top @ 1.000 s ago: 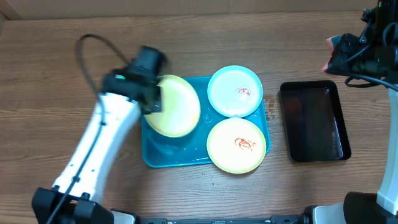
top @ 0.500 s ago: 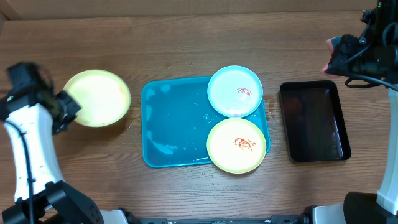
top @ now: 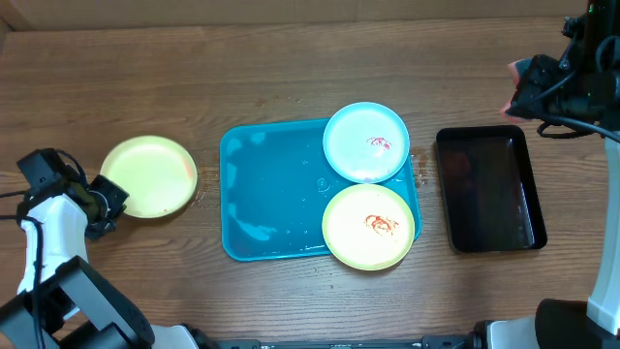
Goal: Clean dirty plates on tray and stack at the side
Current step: 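Carry the yellow plate left off the tray and set it on the table, then move the left gripper to the bottom-right yellow plate and grasp its rim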
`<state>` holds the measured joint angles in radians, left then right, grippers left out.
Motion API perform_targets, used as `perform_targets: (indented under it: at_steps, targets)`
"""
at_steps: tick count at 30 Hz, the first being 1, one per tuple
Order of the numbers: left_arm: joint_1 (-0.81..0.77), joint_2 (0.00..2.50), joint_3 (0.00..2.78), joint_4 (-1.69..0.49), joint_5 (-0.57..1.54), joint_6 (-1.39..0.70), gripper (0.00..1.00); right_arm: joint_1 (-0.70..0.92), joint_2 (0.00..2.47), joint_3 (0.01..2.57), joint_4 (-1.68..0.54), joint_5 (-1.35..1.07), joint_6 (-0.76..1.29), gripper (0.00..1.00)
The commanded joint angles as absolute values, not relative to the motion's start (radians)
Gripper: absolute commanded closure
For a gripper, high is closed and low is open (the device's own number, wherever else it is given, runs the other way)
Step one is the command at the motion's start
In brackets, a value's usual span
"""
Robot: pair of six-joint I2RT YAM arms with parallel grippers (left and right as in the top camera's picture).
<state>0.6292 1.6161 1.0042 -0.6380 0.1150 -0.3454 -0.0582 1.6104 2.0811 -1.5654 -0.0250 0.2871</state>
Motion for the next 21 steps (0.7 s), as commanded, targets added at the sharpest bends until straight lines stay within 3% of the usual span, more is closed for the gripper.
perform_targets:
  at_steps: [1, 6, 15, 21]
  targets:
    - [0.633, 1.649, 0.993, -0.627, 0.085, -0.359, 0.77, -0.062, 1.596, 2.089, -1.563, -0.016, 0.284, 0.96]
    - [0.632, 1.667, 0.993, -0.632, 0.078, -0.359, 0.38, -0.062, 1.596, 2.089, -1.566, -0.016, 0.284, 0.96]
    - [0.569, 1.653, 1.122, -0.742, 0.267, -0.189, 0.28, -0.062, 1.596, 2.089, -1.570, -0.016, 0.284, 0.96]
    - [0.355, 1.640, 1.261, -0.870, 0.365, -0.064, 0.28, -0.062, 1.596, 2.089, -1.570, -0.016, 0.284, 0.96]
